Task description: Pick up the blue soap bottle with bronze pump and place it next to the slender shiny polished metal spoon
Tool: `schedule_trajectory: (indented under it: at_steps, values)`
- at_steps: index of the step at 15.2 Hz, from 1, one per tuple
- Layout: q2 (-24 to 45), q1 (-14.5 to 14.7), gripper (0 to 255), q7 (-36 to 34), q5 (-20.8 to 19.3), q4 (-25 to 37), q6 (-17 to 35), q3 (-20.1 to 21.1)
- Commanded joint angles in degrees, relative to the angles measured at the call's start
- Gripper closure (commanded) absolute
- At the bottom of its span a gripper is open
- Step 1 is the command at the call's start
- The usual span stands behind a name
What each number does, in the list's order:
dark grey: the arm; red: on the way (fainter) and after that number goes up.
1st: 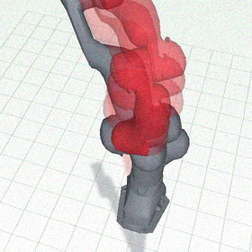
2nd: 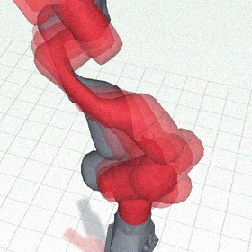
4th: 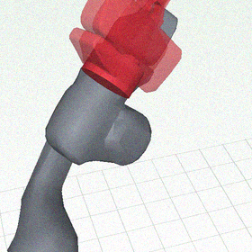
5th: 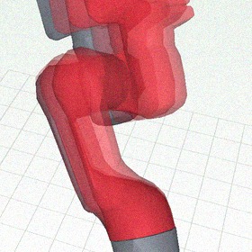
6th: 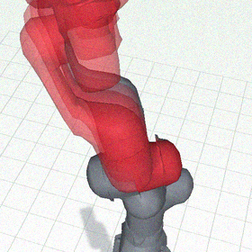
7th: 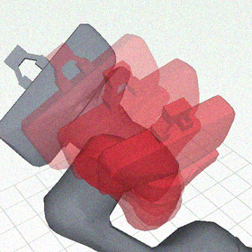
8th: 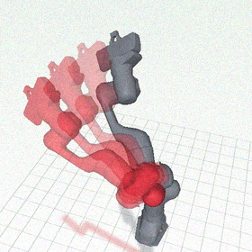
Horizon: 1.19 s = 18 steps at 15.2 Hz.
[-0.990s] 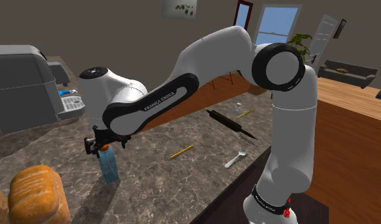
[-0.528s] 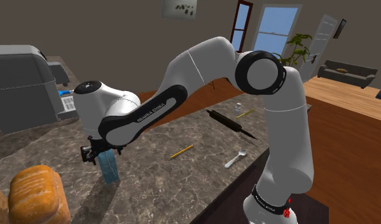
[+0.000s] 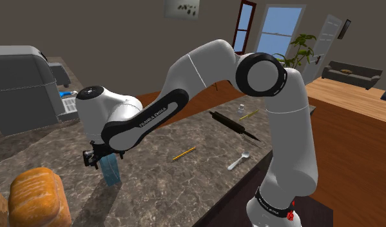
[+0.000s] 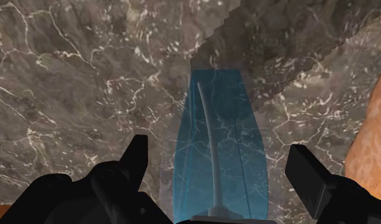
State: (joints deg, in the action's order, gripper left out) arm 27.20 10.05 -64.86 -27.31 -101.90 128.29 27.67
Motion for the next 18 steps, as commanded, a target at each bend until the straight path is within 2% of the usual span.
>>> schedule_trajectory:
  at_steps: [1,2,11,18]
  values:
    - [0.0,0.0,0,0.0,0.0,0.0,0.0,0.0]
    - [0.0,0.0,255,0.0,0.0,0.0,0.0,0.0]
    - [0.01,0.0,255,0.0,-0.01,0.0,0.01,0.0]
    - [-2.7,-0.69,255,1.89,2.22,1.61,-3.85,1.16]
